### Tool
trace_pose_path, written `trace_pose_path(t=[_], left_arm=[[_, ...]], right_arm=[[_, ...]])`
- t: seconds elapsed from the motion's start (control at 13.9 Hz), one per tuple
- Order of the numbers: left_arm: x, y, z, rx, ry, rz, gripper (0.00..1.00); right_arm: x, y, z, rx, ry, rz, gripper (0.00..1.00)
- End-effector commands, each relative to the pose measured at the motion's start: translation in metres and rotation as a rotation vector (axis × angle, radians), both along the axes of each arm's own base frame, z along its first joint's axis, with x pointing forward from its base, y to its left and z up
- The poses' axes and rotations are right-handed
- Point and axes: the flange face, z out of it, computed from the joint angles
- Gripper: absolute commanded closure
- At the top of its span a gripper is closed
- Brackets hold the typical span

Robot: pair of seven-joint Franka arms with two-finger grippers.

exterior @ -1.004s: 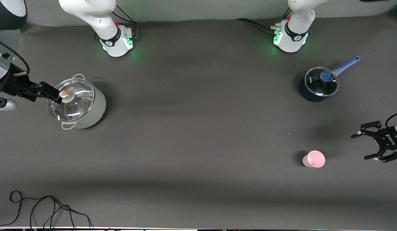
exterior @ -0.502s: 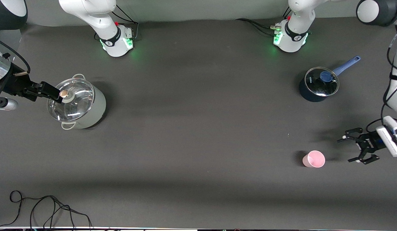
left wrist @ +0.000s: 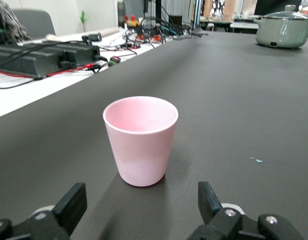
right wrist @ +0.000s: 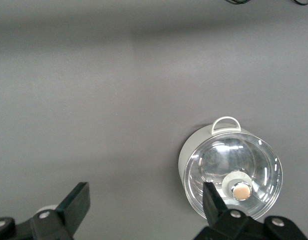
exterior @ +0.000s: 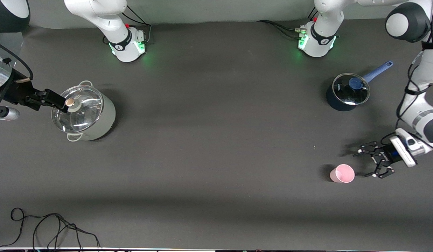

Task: Transfer pink cup from left to right arm
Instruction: 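Move the open left gripper down toward the pink cup, then close the left gripper around the pink cup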

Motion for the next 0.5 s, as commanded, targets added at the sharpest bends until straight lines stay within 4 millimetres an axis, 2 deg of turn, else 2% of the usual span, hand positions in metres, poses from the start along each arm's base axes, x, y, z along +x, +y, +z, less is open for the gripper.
trace_pose_path(t=[0.0,0.14,0.43], left_arm=[[-0.004,-0.017,-0.020,-0.039,-0.077,0.029,0.01],[-0.003,-0.026,-0.029,-0.055,-0.096,0.040,0.01],[0.003,-0.049,-0.034,-0.071,-0.091,0.076,0.01]], right_arm=[[0.000,0.000,0.005,-0.006,0.006,0.010,0.00],[0.000,-0.001,0.005,-0.006,0.006,0.010,0.00],[-0.001,-0.002,0.005,-0.006,0.006,0.013,0.00]])
